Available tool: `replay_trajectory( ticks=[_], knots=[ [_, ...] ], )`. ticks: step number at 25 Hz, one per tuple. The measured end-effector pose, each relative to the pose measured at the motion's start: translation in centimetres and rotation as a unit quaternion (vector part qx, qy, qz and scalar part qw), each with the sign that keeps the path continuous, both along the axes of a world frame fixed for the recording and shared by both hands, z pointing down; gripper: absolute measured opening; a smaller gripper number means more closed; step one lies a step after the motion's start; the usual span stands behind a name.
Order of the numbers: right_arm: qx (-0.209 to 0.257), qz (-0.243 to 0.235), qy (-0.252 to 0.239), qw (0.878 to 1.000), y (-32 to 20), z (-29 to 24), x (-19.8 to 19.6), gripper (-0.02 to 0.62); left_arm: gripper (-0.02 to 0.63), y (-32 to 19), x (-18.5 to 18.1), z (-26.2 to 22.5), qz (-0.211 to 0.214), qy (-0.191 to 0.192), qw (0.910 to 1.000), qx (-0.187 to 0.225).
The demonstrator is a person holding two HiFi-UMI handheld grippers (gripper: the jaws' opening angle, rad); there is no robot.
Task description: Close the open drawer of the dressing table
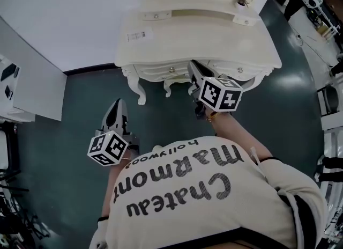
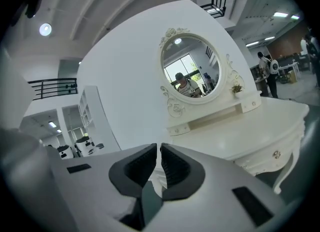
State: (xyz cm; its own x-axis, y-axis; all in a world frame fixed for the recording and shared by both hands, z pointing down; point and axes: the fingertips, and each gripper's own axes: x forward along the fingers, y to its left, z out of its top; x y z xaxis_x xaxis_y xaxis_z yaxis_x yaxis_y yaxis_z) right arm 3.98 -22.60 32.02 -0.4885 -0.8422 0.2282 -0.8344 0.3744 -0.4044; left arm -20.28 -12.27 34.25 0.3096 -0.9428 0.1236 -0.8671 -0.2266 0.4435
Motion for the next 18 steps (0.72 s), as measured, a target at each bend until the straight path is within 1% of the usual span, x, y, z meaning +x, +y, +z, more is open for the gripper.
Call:
replay_trajectory(
  ticks=[4, 6, 8, 13, 18],
  knots=[
    [0.048, -0.039, 0.043, 0.997, 1.9, -0.9, 1.7, 0.051, 0.006, 1.6, 3.5, -0.5, -0.004, -0.002, 1.0, 0.009],
    [0.067, -0.062, 0.05, 0.995, 3.0, -1.2, 2.5, 0.049, 0.005, 2.4, 5.2, -0.4, -0.011, 0.008, 0.9999, 0.007],
    [0.074, -0.077, 0.047, 0.993, 4.1, -1.0, 3.5, 0.044, 0.006, 3.3, 6.9, -0.2, -0.015, 0.017, 0.9997, 0.003],
    [0.045, -0.091, 0.042, 0.994, 6.4, 0.7, 6.7, 0.041, 0.006, 5.2, 11.0, 0.1, -0.013, 0.014, 0.9998, 0.001],
    [0.008, -0.087, 0.035, 0.996, 8.1, 2.3, 10.2, 0.041, 0.006, 6.6, 14.5, 0.6, -0.007, 0.013, 0.9999, -0.004]
  ],
)
